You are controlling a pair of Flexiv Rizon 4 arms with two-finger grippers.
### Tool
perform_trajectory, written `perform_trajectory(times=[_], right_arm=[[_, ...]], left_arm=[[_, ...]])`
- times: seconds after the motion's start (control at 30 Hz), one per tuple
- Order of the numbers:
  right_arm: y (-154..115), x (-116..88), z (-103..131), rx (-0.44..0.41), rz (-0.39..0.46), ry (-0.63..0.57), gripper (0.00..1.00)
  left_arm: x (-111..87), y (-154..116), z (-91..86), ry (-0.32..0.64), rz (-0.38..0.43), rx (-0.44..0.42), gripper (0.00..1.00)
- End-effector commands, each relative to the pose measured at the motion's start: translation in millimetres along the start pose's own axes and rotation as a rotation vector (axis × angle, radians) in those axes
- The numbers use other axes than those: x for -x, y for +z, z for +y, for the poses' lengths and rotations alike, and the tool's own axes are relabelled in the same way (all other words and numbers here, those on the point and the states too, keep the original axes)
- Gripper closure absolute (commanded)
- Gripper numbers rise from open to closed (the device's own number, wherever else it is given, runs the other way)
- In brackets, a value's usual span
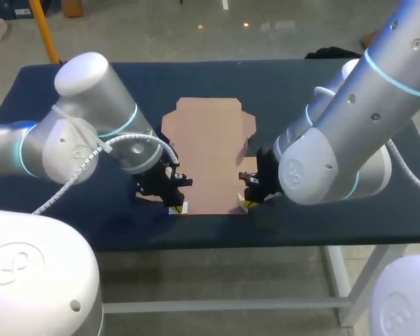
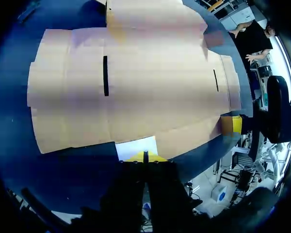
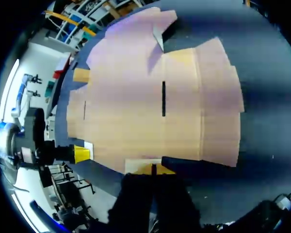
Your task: Assemble the packaging by folding the flat box into shape, placing the metal phone stand inside, and closing the box properly
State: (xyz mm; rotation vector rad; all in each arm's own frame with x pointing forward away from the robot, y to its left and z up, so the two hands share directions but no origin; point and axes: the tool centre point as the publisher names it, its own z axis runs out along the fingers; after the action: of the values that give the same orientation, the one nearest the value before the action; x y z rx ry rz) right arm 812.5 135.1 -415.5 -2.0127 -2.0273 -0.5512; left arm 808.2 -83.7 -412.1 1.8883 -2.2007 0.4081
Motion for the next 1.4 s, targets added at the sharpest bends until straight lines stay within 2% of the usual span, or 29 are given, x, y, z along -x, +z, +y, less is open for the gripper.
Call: perform_trajectory(times=[0.03,0.4,0.83,1.17,1.4], right_arm=[[7.1,-6.0,-2.2,0.006,-0.026,-0.004,1.0],[15.0,-9.3,-6.9,-0.004,-0.016,-0.023,1.0],[30.5,-2.2,-15.1,-0.016,-0.033,-0.017,1.0],[-3.3,-2.3,-9.3,0.037,0.012,-0.025,1.0],[-24.0,6.9,-0.4,0.058,0.075,-0.012,1.0]], left_arm=[[-0.4,11.1,-0.9,-0.007,-0.014,0.001,1.0],[0.5,14.9,0.5,-0.018,-0.013,0.006,1.0],[3.3,17.6,4.0,-0.035,-0.023,-0.012,1.0],[-0.7,-7.5,6.7,-0.034,-0.039,-0.077,1.0],[1.7,-26.7,4.5,-0.042,-0.013,-0.116,1.0]])
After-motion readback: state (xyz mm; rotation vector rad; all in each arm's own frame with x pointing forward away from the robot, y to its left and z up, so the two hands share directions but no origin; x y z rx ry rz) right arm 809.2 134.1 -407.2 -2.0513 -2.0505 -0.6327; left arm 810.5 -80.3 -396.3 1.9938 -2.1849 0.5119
